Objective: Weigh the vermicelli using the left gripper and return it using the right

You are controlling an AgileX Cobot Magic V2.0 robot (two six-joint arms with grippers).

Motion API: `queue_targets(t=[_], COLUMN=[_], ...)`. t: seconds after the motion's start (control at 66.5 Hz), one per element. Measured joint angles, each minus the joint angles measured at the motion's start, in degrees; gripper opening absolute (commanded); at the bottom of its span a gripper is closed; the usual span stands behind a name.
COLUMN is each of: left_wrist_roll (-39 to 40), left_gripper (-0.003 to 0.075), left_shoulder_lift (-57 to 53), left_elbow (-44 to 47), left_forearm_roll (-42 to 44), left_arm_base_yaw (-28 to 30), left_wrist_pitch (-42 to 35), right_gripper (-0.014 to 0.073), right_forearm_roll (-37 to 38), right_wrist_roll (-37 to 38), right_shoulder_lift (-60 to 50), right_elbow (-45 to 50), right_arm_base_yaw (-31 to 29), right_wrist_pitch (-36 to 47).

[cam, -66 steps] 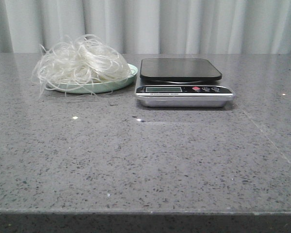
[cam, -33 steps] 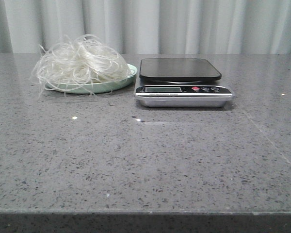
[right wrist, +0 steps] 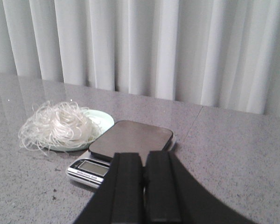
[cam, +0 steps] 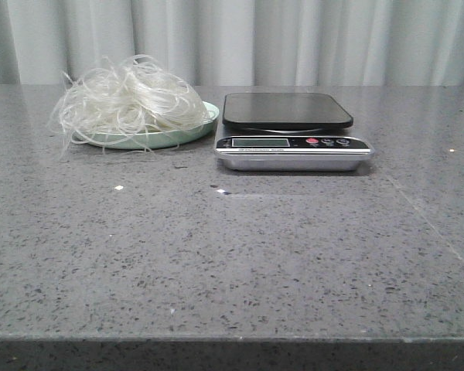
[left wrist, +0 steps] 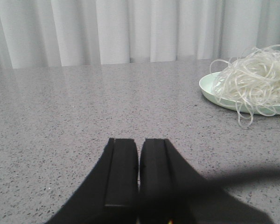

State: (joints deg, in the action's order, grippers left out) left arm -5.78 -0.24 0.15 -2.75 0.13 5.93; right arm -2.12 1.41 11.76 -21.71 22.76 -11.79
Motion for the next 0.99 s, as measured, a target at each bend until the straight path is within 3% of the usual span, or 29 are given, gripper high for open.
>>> queue_targets(t=[0.15, 0.346, 0.466, 0.707, 0.993], left_wrist_roll=[0.0, 0.0, 0.0, 0.0, 0.0], left_gripper=[0.0127, 0.0127, 0.0127, 0.0127, 0.0127], left_shoulder_lift=[0.0, 0.0, 0.0, 0.0, 0.0], left_elbow=[0.0, 0.0, 0.0, 0.0, 0.0], left_forearm_roll=[0.0, 0.0, 0.0, 0.0, 0.0], left_arm_base_yaw=[0.0, 0.0, 0.0, 0.0, 0.0], left_wrist_pitch=[-0.13, -0.13, -0.13, -0.26, -0.26], right_gripper=[0.0178, 0.0178, 0.0178, 0.0178, 0.0178], right_forearm_roll=[0.0, -0.63, -2.05, -2.87, -2.87], right_wrist_roll=[0.0, 0.0, 0.0, 0.0, 0.0], right_shoulder_lift=[-0.29, -5.35, -10.49, -12.32, -12.32], right_elbow=[0.0, 6.5, 13.07, 22.02, 23.32], right_arm_base_yaw=[-2.9, -16.34, -20.78, -22.27, -22.34], right_wrist_pitch=[0.84, 3.07, 3.96, 6.54, 10.36])
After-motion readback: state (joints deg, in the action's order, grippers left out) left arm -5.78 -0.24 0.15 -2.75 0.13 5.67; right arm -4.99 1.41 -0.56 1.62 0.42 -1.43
